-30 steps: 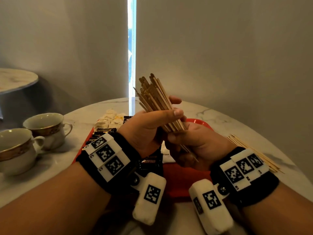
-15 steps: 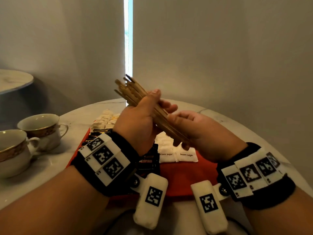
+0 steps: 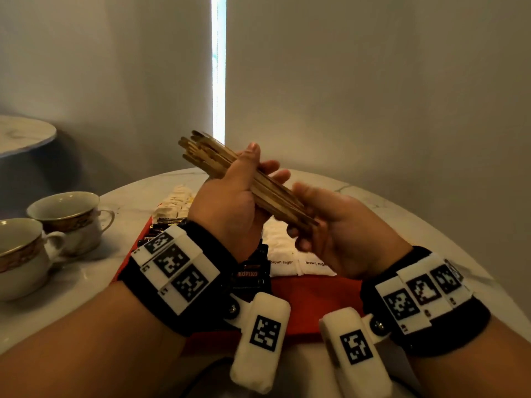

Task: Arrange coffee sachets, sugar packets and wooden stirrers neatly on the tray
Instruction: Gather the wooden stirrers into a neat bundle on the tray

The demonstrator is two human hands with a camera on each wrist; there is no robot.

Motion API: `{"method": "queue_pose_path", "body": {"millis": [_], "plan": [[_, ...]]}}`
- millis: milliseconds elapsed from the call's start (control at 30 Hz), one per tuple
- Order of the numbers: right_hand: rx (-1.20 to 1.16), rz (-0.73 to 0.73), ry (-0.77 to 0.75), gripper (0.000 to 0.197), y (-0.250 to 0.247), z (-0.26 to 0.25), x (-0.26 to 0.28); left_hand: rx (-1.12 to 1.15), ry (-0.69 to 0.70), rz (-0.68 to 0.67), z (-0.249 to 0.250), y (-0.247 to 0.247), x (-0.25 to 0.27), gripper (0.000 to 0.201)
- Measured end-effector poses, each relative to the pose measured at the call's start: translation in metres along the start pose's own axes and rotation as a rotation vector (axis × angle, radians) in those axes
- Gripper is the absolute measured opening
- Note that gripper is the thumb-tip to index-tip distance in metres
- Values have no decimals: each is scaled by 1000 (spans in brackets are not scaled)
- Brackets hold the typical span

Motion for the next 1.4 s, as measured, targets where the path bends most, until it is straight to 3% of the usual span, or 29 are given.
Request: {"method": "queue_pose_path", "body": {"millis": [67, 167, 233, 333, 400, 500, 600, 700, 800, 867, 967, 1033, 1100, 1200, 1333, 1400], "plan": [[-208, 147, 82, 76, -25, 7, -7, 84, 37, 45, 7, -3, -1, 24], [-612, 243, 201, 92, -39, 21, -12, 126, 87, 73, 18, -6, -1, 24], [-710, 119, 205, 100, -15, 20, -10, 123, 67, 56, 12, -1, 3, 27], [-788, -248, 121, 99, 38, 7, -2, 72, 7, 12, -7, 13, 12, 18], [-740, -236, 110, 98, 37, 9, -6, 76, 0, -10, -9, 17, 14, 12], [-645, -20, 141, 104, 2, 19, -18, 38, 42, -20, -2, 15, 12, 12], [-716, -149, 69, 99, 18, 13, -14, -13, 9, -11, -17, 16, 14, 30], [-599, -194, 62, 93, 21, 15, -12, -56, 9, -20, -19, 17, 14, 18], [-331, 44, -10, 93, -19, 1, -14, -207, -74, -67, -18, 14, 13, 17], [-124, 162, -147, 92, -43, -23, -7, -411, -250, -163, -32, 16, 21, 18], [82, 25, -229, 85, -28, -42, 8, -690, -522, -387, -59, 21, 45, 16], [199, -38, -214, 58, -18, -36, 11, -741, -589, -486, -71, 26, 57, 14], [183, -57, -194, 33, -9, -31, 11, -691, -596, -488, -77, 32, 62, 11], [72, -73, -170, 22, -9, -26, 9, -612, -586, -434, -80, 34, 63, 11], [117, -76, -170, 17, -9, -24, 8, -554, -587, -403, -84, 36, 67, 3], [219, -47, -180, 35, -16, -25, 6, -568, -620, -399, -88, 35, 69, 7]]}}
Point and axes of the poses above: each hand's wrist, its own x-axis away from the middle knuckle, its own y-axis out of the palm, z = x × y, the point moved 10 cm from there along -x, towards the middle knuckle, and after that the axes turned 1 degree about z, right-handed, at the moved point
